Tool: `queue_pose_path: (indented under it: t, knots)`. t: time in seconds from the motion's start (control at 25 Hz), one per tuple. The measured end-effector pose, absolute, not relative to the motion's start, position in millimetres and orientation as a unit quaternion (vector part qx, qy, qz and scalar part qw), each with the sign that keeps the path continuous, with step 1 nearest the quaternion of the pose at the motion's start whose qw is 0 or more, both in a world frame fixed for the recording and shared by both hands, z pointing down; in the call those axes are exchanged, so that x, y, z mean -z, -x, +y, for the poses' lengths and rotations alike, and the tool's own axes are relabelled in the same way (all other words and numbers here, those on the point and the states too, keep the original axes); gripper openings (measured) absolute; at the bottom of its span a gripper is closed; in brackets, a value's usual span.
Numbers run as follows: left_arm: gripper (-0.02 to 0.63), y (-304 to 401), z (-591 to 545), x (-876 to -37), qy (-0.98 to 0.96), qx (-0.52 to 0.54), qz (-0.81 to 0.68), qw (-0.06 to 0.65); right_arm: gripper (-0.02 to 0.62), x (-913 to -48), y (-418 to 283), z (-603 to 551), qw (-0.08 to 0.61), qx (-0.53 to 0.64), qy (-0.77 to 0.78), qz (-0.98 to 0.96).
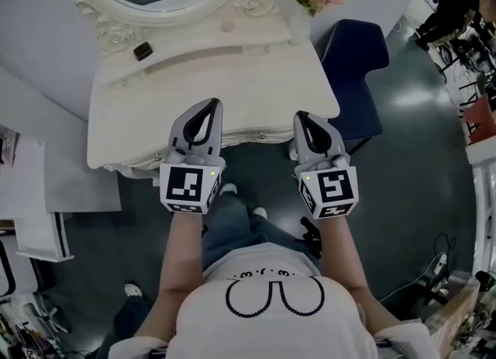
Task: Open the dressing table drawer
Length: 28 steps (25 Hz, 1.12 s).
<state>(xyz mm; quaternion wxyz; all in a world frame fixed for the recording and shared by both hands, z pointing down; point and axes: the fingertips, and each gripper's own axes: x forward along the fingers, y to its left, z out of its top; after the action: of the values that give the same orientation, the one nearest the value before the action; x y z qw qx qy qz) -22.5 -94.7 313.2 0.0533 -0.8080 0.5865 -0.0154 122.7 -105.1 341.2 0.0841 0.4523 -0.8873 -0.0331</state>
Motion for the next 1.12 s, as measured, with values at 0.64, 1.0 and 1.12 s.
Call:
queue_pose_path:
  t: [0.64,1.0,1.12]
  knots:
    - [-0.002,60.4,-236.8,-333.7,0.824,0.007,0.566,0.033,0.0,-395.5,-88.3,-238.1,0.153,-0.017,-0.475,-0.867]
    - [-0.002,76.6,-330.9,-351.9,0.841,0.014,0.541,0.012,0.12,-437.1,-66.3,-332.2,0.196,-0.068,-0.476,-0.854]
    - [-0.002,80.6,-353.7,-363.0,0.844,0.019,0.535,0.001,0.12,-456.4,-61.9,-359.7,0.208,-0.083,-0.478,-0.849]
